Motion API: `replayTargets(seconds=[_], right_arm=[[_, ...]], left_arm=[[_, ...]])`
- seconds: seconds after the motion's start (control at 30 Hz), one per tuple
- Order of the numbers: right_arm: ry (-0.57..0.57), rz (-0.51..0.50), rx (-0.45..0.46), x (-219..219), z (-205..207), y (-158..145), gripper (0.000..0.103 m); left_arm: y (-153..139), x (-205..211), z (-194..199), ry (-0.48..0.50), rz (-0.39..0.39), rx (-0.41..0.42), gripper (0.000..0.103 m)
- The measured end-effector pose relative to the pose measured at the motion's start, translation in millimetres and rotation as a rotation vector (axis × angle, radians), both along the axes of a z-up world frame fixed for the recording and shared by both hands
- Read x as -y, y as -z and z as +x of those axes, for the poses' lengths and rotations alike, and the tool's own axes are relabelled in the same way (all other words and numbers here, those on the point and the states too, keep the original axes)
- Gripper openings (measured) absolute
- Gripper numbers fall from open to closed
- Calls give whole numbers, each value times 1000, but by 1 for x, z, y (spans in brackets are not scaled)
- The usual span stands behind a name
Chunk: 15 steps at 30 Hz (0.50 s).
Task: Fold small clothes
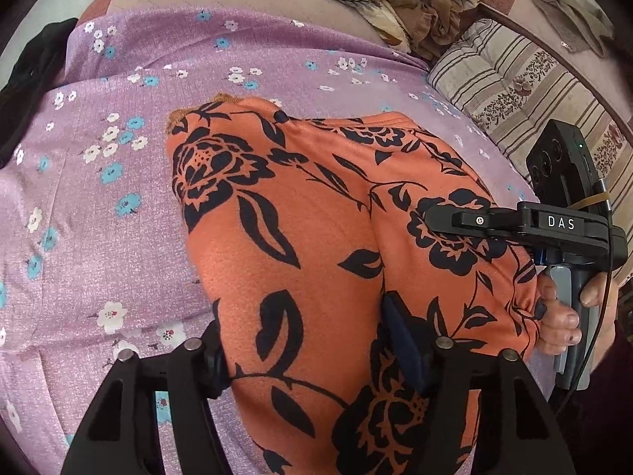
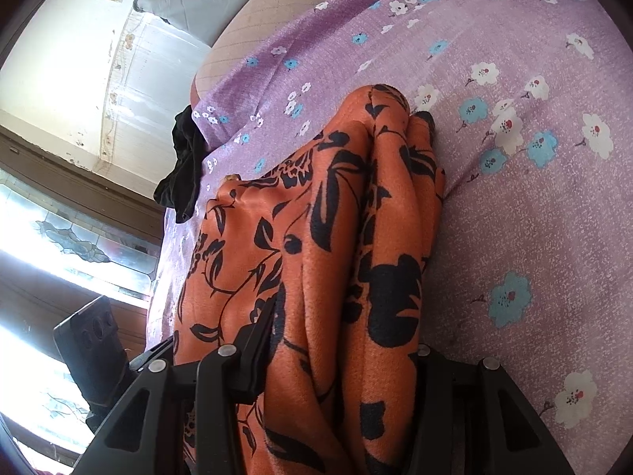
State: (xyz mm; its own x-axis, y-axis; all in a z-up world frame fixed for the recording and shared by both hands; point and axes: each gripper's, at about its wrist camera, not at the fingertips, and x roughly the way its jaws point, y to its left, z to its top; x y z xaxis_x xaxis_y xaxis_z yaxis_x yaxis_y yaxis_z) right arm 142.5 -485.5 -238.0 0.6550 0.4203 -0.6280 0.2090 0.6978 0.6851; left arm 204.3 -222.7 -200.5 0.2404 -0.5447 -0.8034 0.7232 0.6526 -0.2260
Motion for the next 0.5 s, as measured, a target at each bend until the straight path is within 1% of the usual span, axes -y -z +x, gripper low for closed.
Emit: replayTargets(seconds=[0.2,0.5], right_arm=[[3,-47,12,-6,-1,-9,45],[7,-101,56,-17,-4,-30,43]], left_arm=[[-3,-5,0,-8,-3,18,55],[-7,-9,-5,-14,-2,38,48]])
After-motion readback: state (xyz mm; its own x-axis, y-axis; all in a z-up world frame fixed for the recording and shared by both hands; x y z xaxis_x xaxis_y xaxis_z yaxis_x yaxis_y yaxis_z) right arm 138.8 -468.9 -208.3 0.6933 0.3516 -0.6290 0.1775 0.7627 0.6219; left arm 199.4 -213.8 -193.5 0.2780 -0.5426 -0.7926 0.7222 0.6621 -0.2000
